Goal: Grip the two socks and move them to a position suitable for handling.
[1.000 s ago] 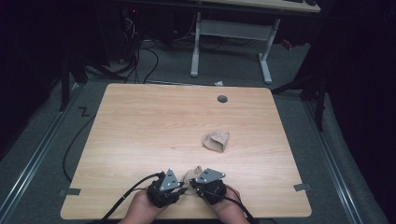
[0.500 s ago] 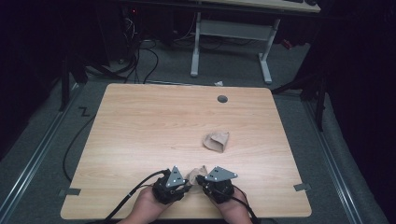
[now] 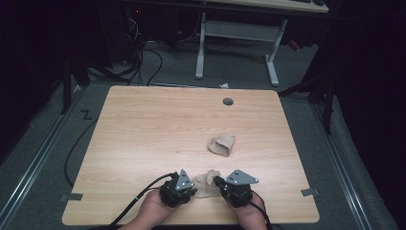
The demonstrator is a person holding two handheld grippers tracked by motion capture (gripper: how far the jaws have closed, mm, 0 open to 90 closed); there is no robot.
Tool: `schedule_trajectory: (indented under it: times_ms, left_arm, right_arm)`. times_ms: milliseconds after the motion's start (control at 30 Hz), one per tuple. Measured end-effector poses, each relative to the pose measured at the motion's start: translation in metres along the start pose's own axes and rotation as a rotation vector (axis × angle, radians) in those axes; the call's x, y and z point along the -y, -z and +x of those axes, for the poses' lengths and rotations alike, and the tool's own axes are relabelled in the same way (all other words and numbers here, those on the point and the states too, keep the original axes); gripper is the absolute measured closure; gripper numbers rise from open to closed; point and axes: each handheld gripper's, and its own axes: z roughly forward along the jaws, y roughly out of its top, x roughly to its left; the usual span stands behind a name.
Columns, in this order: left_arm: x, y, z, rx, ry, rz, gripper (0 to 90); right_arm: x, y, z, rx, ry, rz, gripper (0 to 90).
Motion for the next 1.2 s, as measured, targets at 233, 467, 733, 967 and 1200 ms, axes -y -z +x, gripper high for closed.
schedule_trajectory:
  times_ms: [233, 467, 733, 967, 1200]
  left_arm:
    - [0.005, 0.006, 0.002, -0.001, 0.002, 0.006, 74.2]
    - [0.006, 0.008, 0.004, -0.009, -0.005, 0.014, 74.1]
    - [-0.001, 0.009, 0.013, -0.03, 0.037, -0.041, 73.0]
    - [0.006, 0.005, 0.018, -0.048, 0.016, -0.005, 74.1]
    - [0.017, 0.015, 0.022, -0.042, 0.004, -0.01, 71.2]
  right_arm:
    - [0.009, 0.008, -0.016, 0.034, -0.045, 0.008, 85.5]
    - [0.016, 0.014, -0.036, 0.111, -0.07, 0.021, 81.3]
    - [0.005, 0.004, -0.033, 0.087, -0.034, 0.027, 89.7]
    - [0.016, -0.013, -0.029, 0.074, -0.004, 0.137, 89.8]
    - [0.016, -0.014, -0.018, 0.036, 0.014, 0.135, 89.6]
